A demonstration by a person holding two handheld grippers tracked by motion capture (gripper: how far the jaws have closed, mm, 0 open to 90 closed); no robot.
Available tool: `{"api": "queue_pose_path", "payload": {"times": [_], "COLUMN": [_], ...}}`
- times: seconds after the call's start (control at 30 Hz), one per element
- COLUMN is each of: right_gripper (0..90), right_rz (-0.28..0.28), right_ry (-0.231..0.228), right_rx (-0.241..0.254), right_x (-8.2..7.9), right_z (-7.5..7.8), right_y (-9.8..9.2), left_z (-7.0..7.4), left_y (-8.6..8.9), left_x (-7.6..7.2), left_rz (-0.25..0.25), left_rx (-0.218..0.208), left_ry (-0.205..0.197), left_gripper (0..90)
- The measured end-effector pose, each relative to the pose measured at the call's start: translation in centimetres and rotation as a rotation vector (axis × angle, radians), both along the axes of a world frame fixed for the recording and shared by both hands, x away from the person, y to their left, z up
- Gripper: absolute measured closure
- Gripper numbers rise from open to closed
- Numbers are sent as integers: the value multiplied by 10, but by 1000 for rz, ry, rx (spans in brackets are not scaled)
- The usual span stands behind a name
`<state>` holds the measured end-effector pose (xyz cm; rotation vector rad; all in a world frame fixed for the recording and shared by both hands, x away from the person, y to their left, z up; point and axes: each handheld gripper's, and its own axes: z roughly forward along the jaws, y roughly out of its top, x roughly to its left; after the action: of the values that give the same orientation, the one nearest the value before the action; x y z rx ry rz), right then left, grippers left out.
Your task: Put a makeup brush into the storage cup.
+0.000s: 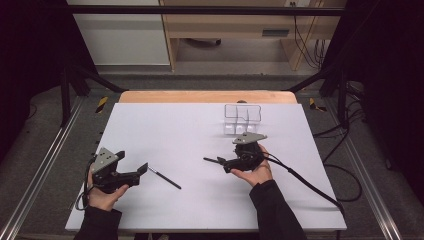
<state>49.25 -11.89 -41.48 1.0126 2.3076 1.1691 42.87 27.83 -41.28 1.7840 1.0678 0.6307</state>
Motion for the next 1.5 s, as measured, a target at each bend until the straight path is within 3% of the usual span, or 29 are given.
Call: {"api": "queue_pose_path", "payload": {"times": [0.7,1.23,1.5], "right_gripper": [288,451,543], "right_rz": [50,39,45], "right_ry": [127,151,161], "right_rx": [-82,-159,-161], "right_x": [17,22,22], "right_z": [-41,-57,-58], "right_y": [23,27,27], "left_z": [-1,-1,-1], "left_y": [0,-1,-1], "left_x": [0,0,0], "left_rz": [2,-1,-2], "left_rx": [-1,-1,0], "left_ry": [0,-1,-2], "left_gripper": [63,63,64]}}
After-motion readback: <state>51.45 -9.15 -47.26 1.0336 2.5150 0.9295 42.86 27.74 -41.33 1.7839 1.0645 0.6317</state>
